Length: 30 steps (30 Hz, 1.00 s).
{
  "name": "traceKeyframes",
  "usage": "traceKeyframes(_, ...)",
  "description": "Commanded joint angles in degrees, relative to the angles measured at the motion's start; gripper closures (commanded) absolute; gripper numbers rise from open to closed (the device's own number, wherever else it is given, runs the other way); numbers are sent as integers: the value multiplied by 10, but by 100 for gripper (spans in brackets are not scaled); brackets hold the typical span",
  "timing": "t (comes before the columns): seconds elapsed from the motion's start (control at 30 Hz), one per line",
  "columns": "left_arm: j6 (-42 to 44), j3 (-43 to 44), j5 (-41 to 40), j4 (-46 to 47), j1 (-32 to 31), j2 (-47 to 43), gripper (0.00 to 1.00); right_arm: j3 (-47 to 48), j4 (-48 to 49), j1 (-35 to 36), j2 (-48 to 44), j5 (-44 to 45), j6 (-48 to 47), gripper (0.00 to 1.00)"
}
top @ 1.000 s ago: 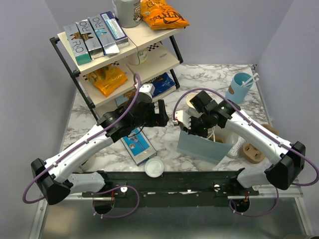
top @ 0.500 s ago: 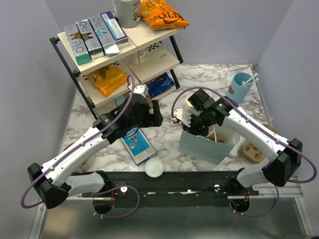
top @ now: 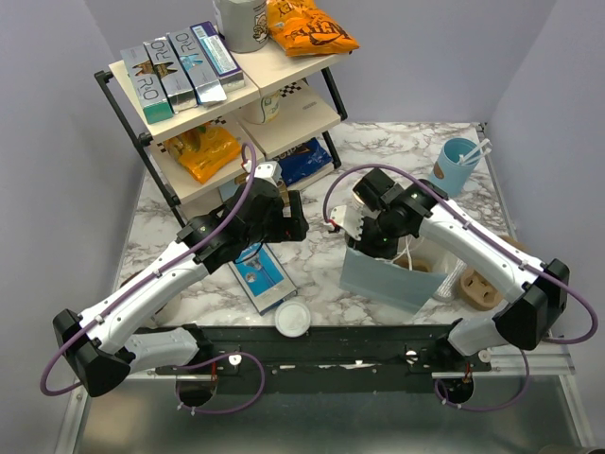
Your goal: Pack the takeout coffee
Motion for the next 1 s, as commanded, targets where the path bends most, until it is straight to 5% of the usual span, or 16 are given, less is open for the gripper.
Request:
traceKeyframes(0.0,11,-7,-4,2,2,-3,1,6,-37,5,18,33,21,99)
traceKeyframes(0.97,11,-11,7,9,3,-1,1,-3,-37,9,49,61,36,99)
